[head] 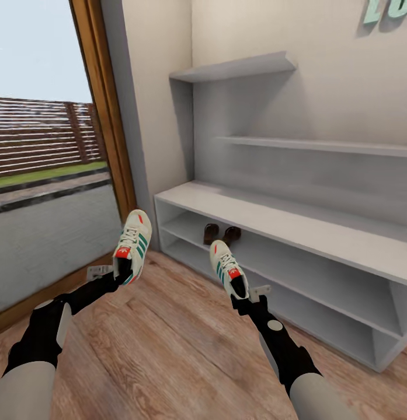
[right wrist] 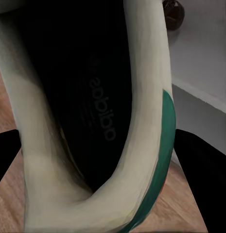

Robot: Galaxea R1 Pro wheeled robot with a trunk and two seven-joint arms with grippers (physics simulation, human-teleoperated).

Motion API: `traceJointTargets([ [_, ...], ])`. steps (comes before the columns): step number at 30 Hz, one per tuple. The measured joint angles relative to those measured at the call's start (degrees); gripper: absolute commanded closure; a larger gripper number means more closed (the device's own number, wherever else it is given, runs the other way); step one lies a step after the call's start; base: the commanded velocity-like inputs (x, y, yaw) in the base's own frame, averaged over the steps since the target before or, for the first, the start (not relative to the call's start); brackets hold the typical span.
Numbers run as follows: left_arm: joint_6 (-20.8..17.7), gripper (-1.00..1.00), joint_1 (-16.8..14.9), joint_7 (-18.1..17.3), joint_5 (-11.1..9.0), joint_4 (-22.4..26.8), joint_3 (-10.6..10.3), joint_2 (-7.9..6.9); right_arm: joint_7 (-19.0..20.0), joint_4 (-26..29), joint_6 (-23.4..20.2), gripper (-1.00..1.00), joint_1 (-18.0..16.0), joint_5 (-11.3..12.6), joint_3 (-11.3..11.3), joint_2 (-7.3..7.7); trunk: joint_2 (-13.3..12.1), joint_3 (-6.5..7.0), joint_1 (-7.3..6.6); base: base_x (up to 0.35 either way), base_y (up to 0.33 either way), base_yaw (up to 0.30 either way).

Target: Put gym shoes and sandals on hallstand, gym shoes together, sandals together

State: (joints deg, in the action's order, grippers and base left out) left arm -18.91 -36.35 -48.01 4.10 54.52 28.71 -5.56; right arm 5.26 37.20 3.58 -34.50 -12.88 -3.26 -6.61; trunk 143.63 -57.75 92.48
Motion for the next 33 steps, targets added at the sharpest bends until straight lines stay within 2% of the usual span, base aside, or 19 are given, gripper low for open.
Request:
traceJointTargets([
  [13,0.0,1.00,0.0,0.0,0.0,0.0,0.0,0.00,0.0,0.0,0.0,1.00,0.0,0.0,0.0,0.00,0.0,0.40,0.00,0.000,0.235,-0.245],
  [26,0.0,1.00,0.0,0.0,0.0,0.0,0.0,-0.01,0.0,0.0,0.0,1.00,0.0,0.0,0.0,0.00,0.0,0.80,0.00,-0.001,0.010,-0.245],
  [33,0.0,1.00,0.0,0.0,0.0,0.0,0.0,0.00,0.0,0.0,0.0,1.00,0.0,0.0,0.0,0.00,0.0,1.01,0.01,-0.168,0.052,-0.245],
])
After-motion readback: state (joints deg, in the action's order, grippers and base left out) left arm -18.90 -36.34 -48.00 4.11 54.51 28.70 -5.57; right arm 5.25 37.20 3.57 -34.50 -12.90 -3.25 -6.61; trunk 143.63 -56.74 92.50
